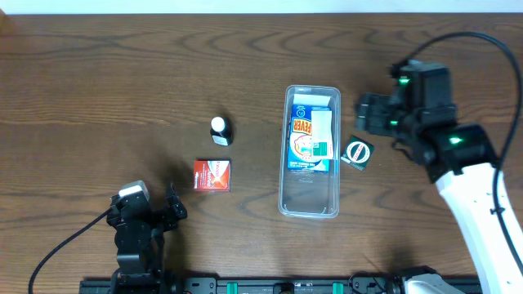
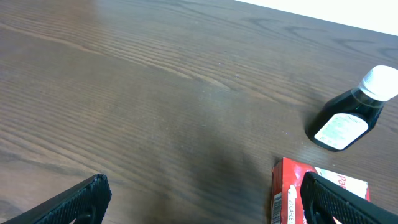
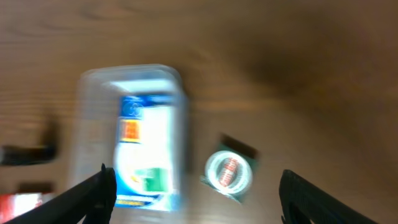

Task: Pack container
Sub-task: 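Move the right gripper to the green Zam-Buk tin and grasp it, then lower the green tin into the container and open the right gripper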

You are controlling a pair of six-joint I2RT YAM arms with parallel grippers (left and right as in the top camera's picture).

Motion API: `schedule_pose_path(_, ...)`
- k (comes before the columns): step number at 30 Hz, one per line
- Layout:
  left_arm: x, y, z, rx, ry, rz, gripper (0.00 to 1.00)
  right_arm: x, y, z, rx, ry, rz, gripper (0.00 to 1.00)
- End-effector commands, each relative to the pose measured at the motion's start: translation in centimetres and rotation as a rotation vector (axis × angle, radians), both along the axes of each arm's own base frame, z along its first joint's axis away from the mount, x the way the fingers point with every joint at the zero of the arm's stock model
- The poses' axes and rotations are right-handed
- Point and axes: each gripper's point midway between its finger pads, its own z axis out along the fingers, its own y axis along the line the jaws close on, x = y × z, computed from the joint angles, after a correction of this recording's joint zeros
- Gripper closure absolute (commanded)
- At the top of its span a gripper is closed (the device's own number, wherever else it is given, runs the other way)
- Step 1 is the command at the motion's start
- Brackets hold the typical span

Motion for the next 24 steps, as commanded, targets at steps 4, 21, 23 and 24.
schedule_pose_path(4,0.0,0.2,-0.7,0.018,0.017,0.005,0.02,-1.4,-2.0,-7.2,0.001,0.226,-0.073,0.27)
schedule_pose_path(21,0.0,0.2,-0.7,0.018,0.017,0.005,0.02,-1.5,0.5,-20.3,0.141,0.480,-0.118,0.19)
schedule_pose_path(23,0.0,0.2,-0.7,0.018,0.017,0.005,0.02,-1.7,0.3,-21.1,0.129,0.497,-0.124,0.22)
schedule_pose_path(24,0.0,0.2,-0.7,0.018,0.017,0.005,0.02,-1.8,0.1,-21.5,0.115,0.507,-0.131,0.23)
